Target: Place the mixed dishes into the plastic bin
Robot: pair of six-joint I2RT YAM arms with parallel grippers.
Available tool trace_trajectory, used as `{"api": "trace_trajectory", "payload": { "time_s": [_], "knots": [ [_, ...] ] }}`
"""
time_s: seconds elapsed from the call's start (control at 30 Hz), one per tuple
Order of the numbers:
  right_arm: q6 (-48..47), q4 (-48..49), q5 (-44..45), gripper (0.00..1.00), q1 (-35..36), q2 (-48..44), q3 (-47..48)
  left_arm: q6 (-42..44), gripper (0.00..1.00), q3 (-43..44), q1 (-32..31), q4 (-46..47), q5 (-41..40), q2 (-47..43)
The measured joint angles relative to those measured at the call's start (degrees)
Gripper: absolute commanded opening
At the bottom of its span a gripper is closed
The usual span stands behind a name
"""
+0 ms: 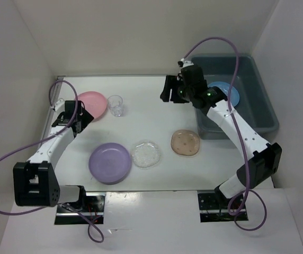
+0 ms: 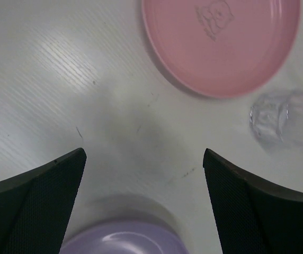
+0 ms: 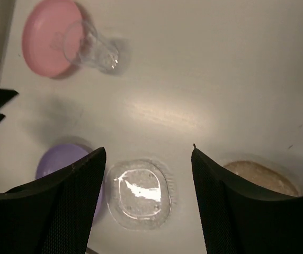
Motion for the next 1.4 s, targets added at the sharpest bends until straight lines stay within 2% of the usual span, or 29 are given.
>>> {"api": "trace_trajectory", "payload": {
  "time_s": [0.23, 0.37, 0.53, 0.57, 0.67, 0.7, 0.73, 0.87, 1.17, 1.23, 1.33, 1.4],
  "knots": [
    [1.6, -1.5, -1.0, 0.71, 0.4, -3.1, -9.5, -8.5, 0.95, -1.2, 10.5, 10.2, 1.3, 5.3],
    [1.6, -2.1, -0.7, 0.71, 0.4, -7.9, -9.9, -13.5, 0.95, -5.6, 11.3, 19.9, 2.7, 7.0],
    [1.5, -2.3, 0.5, 0.71, 0.4, -10.9, -9.9, -18.3, 0.94, -7.7, 11.6, 25.0, 3.2, 10.9],
    [1.5, -2.5, 0.7, 0.71, 0.4, -10.8, -9.9, -19.3, 0.89, -7.7, 11.6, 25.8, 3.2, 11.5],
    [1.4, -4.0, 1.4, 0.71, 0.4, -10.5, -9.9, -21.6, 0.84, -7.8, 11.6, 28.1, 2.9, 11.8],
    [1.3, -4.3, 1.6, 0.71, 0.4, -10.5, -9.9, -22.3, 0.78, -7.8, 11.6, 29.2, 2.8, 11.8],
    [1.2, -4.6, 1.9, 0.71, 0.4, -10.5, -9.9, -22.9, 0.76, -7.8, 11.6, 30.2, 2.7, 11.8],
    [1.2, -6.0, 3.2, 0.71, 0.4, -10.5, -9.9, -24.8, 0.76, -7.8, 11.6, 32.9, 2.4, 13.2],
    [1.2, -8.0, 5.4, 0.72, 0.4, -10.5, -9.8, -25.6, 0.76, -5.3, 11.6, 33.1, 3.9, 22.7],
    [1.2, -8.3, 5.9, 0.72, 0.4, -10.5, -9.8, -25.6, 0.7, -4.1, 11.6, 33.6, 4.5, 24.0],
    [1.3, -8.8, 6.2, 0.72, 0.4, -10.5, -9.8, -26.1, 0.56, -3.5, 11.6, 34.6, 5.3, 25.8],
    [1.5, -9.1, 6.3, 0.72, 0.4, -10.5, -9.8, -26.5, 0.54, -3.4, 11.6, 35.2, 5.6, 26.5]
  ]
}}
